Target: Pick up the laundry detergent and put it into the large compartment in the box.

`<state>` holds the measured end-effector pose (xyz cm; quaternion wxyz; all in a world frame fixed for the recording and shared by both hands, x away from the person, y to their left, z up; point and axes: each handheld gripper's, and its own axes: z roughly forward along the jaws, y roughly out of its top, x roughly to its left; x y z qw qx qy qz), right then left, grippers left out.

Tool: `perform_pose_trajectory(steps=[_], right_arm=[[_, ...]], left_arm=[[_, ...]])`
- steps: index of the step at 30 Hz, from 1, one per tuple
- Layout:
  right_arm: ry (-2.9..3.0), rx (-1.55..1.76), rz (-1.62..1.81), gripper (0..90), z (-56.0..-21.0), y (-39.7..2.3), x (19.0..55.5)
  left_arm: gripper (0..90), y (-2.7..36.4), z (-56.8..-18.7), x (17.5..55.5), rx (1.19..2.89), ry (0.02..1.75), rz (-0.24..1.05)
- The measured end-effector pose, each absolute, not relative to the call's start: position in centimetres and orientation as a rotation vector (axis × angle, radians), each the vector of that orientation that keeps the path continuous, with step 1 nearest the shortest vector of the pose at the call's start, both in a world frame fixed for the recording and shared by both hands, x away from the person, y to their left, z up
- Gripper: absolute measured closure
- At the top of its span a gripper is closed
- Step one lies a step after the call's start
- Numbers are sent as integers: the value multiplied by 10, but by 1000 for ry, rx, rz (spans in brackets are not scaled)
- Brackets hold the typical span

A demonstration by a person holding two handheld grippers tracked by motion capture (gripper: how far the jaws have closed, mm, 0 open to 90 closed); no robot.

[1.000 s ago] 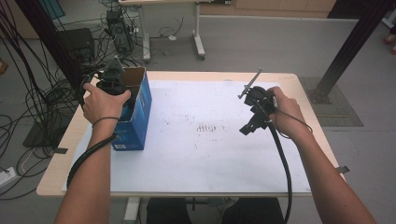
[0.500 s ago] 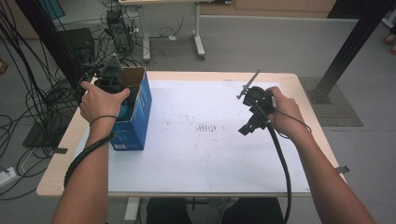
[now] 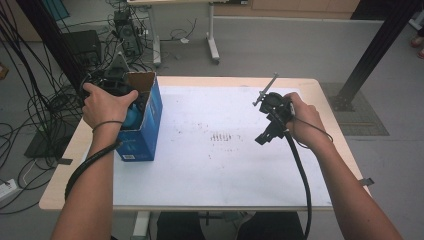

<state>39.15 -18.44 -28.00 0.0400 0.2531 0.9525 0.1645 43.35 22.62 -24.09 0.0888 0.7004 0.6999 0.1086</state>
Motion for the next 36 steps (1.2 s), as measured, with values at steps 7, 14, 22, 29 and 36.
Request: perform_pose_trajectory(steps=[7,14,22,29,36], right_arm=[[2924,762,501,41,-281,-181,392],[2925,764,503,41,-282,-180,392],[2925,760,505,41,-282,-180,392],[2929,762,505,41,-282,-179,393],[2931,761,491,41,-283,-178,393]], left_arm=[[187,217,-218,430,2113,2041,335],[155,206,-199,424,2141,1996,334],[101,195,-176,417,2166,1957,309],[68,182,-162,409,2223,1896,254],[46,167,-154,401,2254,1823,194]])
